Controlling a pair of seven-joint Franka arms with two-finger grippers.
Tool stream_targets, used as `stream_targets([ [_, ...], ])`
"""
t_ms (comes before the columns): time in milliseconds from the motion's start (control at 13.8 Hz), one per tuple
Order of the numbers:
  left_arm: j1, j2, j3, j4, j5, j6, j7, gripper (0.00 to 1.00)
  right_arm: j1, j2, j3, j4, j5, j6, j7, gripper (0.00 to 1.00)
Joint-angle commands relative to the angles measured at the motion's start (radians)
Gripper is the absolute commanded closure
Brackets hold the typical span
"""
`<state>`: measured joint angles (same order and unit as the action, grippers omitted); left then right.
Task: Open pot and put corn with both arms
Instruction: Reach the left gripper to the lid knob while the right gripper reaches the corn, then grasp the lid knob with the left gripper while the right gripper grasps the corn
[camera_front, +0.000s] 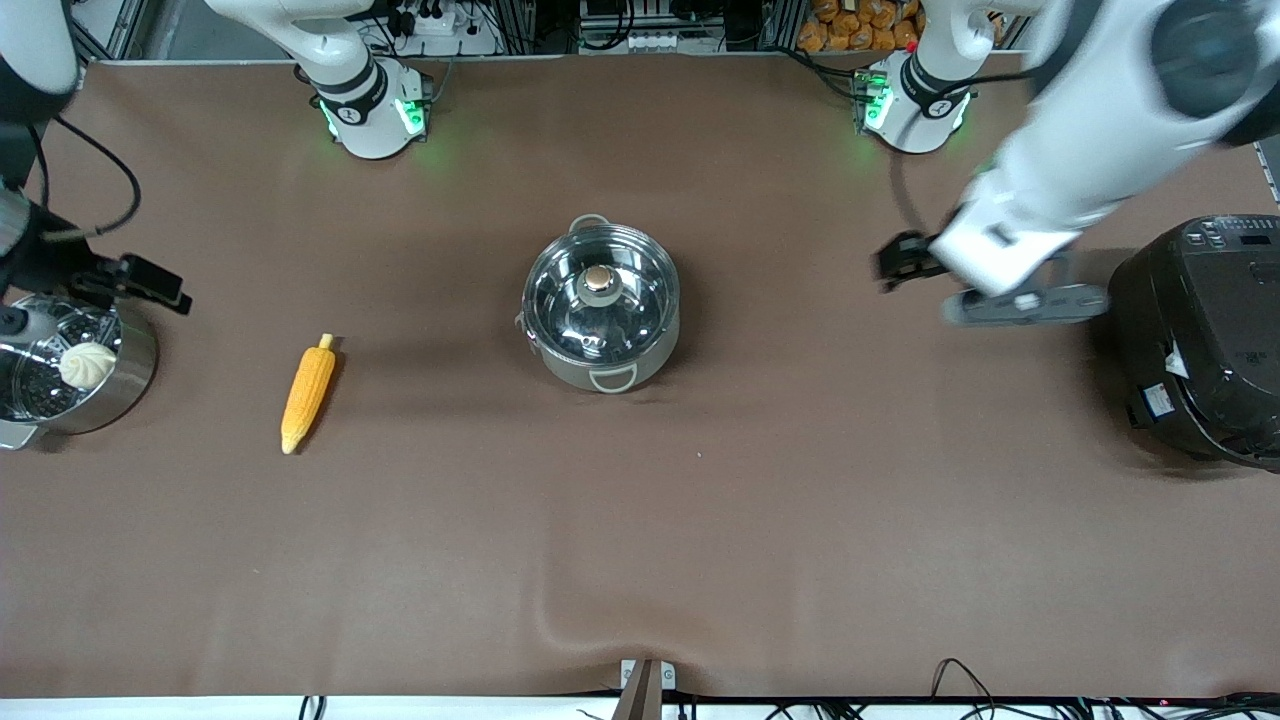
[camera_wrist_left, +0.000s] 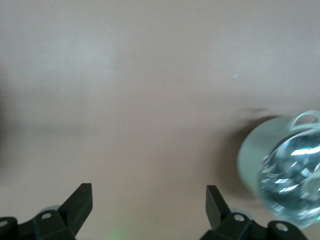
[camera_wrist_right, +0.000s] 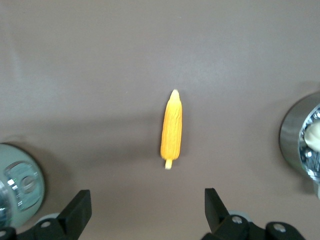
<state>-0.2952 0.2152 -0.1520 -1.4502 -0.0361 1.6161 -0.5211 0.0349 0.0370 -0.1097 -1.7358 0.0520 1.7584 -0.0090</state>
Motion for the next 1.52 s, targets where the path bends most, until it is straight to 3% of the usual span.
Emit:
stream_targets([
  [0,-0.106,0.133,0.009,0.109,-0.013,0.040,-0.193,0.00,-0.036,0.007,0.009,-0.093,-0.001,0.102,-0.061,0.00],
  [362,-0.301,0.265,0.020,0.145,-0.013,0.177,-0.528,0.00,-0.036,0.099,0.009,-0.258,0.000,0.399,-0.062,0.00],
  [579,-0.393,0.334,0.025,0.145,-0.011,0.261,-0.722,0.00,-0.027,0.165,0.010,-0.310,0.003,0.512,-0.062,0.00],
  [1013,-0.490,0.414,0.025,0.146,-0.011,0.327,-0.861,0.03,-0.023,0.271,0.013,-0.416,0.009,0.737,-0.062,0.00],
  [1447,-0.510,0.449,0.026,0.148,-0.011,0.355,-0.873,0.13,-0.029,0.359,0.013,-0.419,0.014,0.754,-0.078,0.00],
])
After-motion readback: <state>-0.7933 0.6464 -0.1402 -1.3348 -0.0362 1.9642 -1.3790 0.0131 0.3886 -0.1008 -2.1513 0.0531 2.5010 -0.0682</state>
